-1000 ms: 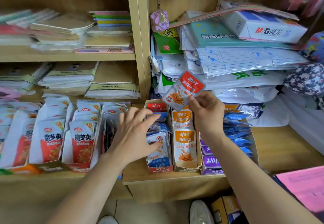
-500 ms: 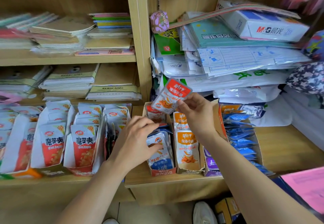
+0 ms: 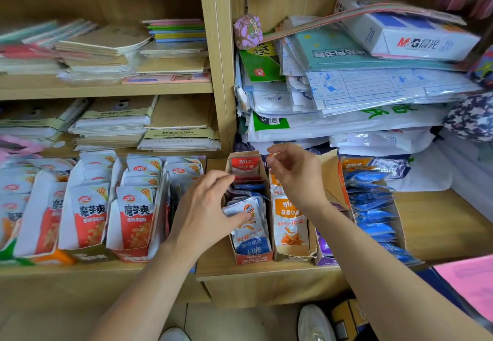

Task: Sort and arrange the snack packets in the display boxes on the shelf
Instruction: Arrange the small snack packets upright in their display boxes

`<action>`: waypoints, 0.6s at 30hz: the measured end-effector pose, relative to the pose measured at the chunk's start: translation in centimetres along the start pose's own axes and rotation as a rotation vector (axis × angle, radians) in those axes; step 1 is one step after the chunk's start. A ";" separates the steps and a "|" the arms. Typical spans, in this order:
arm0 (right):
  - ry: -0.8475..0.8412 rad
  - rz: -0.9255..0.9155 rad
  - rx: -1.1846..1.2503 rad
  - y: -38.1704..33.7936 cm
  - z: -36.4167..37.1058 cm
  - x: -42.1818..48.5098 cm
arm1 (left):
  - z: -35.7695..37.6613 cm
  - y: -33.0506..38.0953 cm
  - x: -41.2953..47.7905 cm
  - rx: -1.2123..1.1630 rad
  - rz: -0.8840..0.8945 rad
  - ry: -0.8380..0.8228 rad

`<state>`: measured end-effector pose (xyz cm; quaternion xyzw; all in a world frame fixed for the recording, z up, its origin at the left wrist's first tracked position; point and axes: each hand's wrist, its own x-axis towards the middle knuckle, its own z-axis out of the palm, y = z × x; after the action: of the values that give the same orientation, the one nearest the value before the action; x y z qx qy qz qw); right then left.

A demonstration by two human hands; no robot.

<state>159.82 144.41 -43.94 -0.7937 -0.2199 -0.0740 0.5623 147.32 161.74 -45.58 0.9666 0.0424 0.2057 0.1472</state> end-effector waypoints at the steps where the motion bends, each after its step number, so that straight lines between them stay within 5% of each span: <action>1: -0.006 0.003 0.005 0.0 0.2 0.0 | 0.0 -0.1 0.0 -0.005 -0.010 0.017; 10: -0.428 -0.116 -0.370 1.1 -0.2 -0.9 | -0.4 -1.2 0.6 0.156 0.016 0.087; 18: -0.351 -0.242 -0.448 0.4 -0.7 -1.8 | -1.0 -1.6 1.0 0.090 -0.017 -0.079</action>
<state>158.51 143.17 -44.73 -0.8666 -0.3846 -0.0486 0.3141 147.75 163.64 -44.81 0.9792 0.0541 0.1638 0.1067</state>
